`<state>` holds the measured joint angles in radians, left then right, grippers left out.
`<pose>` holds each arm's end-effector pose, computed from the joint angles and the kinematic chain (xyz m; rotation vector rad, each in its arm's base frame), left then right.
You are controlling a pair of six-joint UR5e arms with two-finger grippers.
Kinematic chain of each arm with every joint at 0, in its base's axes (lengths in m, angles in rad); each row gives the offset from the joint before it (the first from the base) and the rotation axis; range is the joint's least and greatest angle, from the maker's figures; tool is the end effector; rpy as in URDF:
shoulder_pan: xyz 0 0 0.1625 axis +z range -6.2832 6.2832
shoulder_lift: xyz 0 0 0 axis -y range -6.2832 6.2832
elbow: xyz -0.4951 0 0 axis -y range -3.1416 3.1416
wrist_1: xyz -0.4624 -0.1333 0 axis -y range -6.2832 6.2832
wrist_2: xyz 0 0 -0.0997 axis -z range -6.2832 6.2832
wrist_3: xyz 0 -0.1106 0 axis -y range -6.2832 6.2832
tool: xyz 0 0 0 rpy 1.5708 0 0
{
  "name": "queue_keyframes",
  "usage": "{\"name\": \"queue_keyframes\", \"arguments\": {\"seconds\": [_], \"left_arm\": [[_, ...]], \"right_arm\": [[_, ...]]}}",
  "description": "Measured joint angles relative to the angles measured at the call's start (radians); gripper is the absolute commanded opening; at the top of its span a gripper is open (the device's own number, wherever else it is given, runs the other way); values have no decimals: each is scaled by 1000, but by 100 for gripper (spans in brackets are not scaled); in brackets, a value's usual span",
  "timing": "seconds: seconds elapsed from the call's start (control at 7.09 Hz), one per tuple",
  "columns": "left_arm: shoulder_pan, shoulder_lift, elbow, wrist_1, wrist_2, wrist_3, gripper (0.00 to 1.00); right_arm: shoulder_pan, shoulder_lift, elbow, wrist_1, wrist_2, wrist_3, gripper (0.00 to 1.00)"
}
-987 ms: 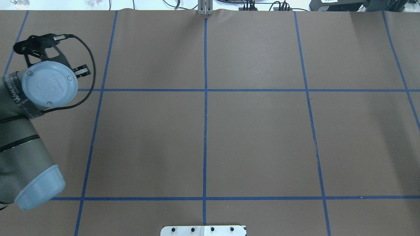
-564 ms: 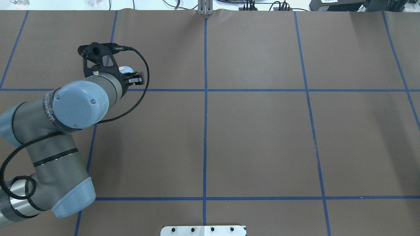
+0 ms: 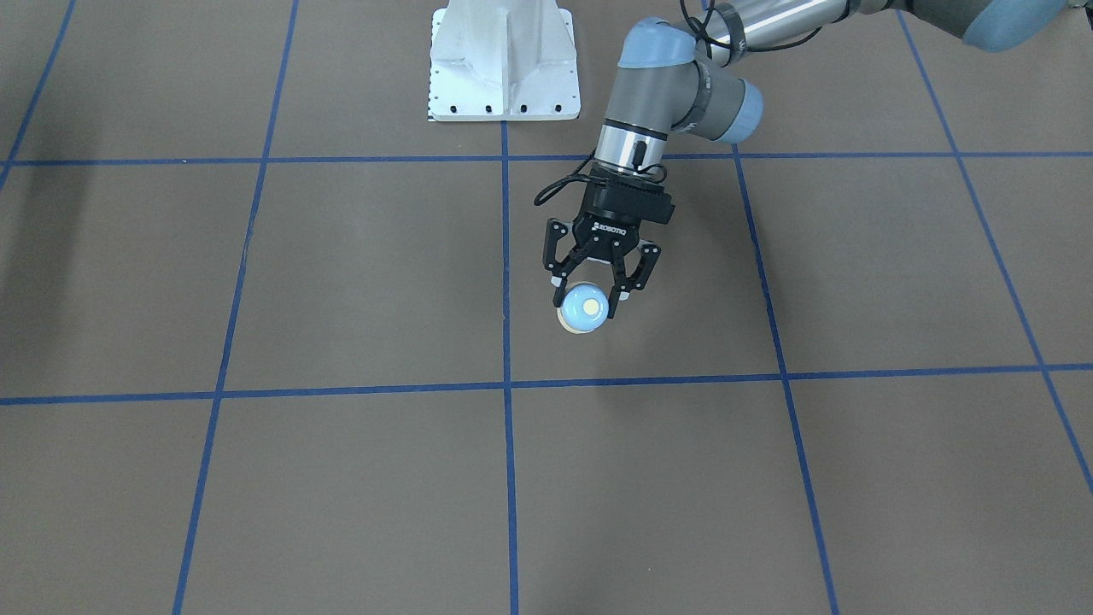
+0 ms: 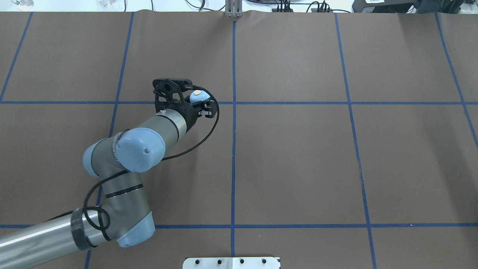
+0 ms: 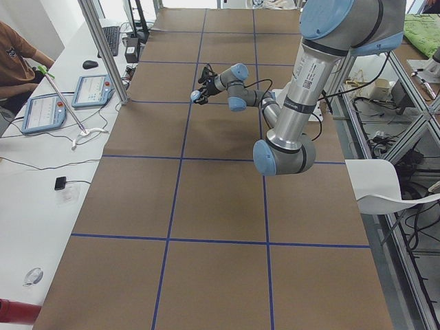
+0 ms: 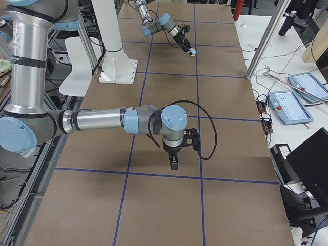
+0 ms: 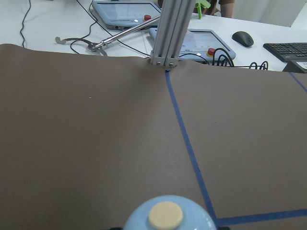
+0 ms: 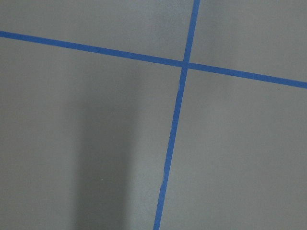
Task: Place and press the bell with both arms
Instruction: 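Carry the held bell with the left gripper toward the table centre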
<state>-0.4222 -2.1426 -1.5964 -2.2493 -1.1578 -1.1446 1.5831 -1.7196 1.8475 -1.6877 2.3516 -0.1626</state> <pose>0.6352 -0.4801 0.2528 0.8408 0.9991 -0.2598 0.0614 -0.4851 0.6706 0.0787 -0.7776 -0.1469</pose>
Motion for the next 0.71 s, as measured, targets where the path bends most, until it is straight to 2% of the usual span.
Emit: {"name": "queue_keyframes", "arguments": {"seconds": [0.42, 0.71], "left_arm": [[57, -168, 282, -77, 124, 1, 0], [63, -221, 394, -117, 154, 2, 0]], "right_arm": [[0, -1, -2, -1, 0, 1, 100], [0, -1, -2, -1, 1, 1, 100]]}}
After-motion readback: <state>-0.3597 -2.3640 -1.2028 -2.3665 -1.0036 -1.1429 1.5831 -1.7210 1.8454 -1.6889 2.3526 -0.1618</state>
